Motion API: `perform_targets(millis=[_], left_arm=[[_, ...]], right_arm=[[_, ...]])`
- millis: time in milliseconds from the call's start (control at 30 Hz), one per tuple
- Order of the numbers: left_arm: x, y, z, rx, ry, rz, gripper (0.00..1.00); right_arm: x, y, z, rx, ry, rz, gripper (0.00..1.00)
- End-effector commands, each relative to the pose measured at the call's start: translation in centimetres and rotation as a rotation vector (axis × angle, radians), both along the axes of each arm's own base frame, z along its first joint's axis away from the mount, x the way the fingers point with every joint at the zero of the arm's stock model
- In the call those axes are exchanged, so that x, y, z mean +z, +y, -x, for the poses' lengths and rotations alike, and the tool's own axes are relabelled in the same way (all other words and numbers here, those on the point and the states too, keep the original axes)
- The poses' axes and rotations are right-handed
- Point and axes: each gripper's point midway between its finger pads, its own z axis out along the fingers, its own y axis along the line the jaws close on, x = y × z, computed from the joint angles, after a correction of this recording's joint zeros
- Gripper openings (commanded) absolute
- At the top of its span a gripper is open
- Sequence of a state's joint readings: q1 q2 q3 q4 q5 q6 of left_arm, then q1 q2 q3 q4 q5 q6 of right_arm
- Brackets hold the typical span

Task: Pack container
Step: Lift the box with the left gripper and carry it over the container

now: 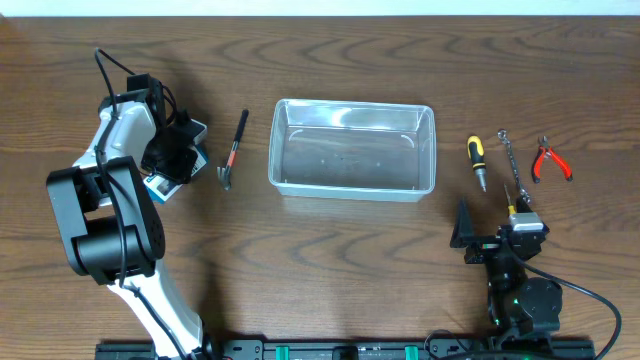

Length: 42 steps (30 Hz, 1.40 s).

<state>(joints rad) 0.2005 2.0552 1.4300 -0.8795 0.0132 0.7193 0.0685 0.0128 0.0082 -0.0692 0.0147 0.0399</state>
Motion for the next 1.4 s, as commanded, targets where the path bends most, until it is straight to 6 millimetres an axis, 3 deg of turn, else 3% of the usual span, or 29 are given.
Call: perform_targets(millis=[0, 100, 233, 400, 567, 800, 900, 1133, 1367], left_arm=[[-0.3, 0.1, 0.3, -0.002, 0.009, 0.004, 0.27], [-0.2, 0.1, 0.2, -0.001, 0.007, 0.003, 0.13], [0.2, 0.2, -0.2, 0.003, -0.009, 0.001, 0.07], [2.0, 0.4, -1.2, 0.003, -0.065, -0.011, 0.07], [5.8, 0.7, -3.0, 0.003, -0.186, -0.036, 0.07], [14.6, 0.5, -5.1, -0.007, -0.434, -0.065, 0.06], [18.3, -1.5, -5.6, -0.046, -0.557, -0.021, 0.06], [27.1, -9.5, -5.8, -0.217, -0.839, 0.114, 0.06], [31.8, -18.2, -4.2, -0.356, -0.975, 0.259, 0.06]], right_arm=[[0.0, -0.3, 0.0, -0.013, -0.002, 0.011, 0.99], [0.0, -0.3, 0.0, -0.013, -0.002, 0.011, 0.99], [0.0, -0.3, 0.0, -0.013, -0.002, 0.011, 0.99], [0.0, -0.3, 0.0, -0.013, -0.002, 0.011, 0.99], [-0.1, -0.3, 0.0, -0.013, -0.001, 0.011, 0.99], [0.0, -0.3, 0.0, -0.013, -0.002, 0.011, 0.99], [0.0, -0.3, 0.0, -0.013, -0.002, 0.011, 0.99], [0.0, -0.3, 0.0, -0.013, -0.002, 0.011, 0.99], [0.0, -0.3, 0.0, -0.013, -0.002, 0.011, 0.99]])
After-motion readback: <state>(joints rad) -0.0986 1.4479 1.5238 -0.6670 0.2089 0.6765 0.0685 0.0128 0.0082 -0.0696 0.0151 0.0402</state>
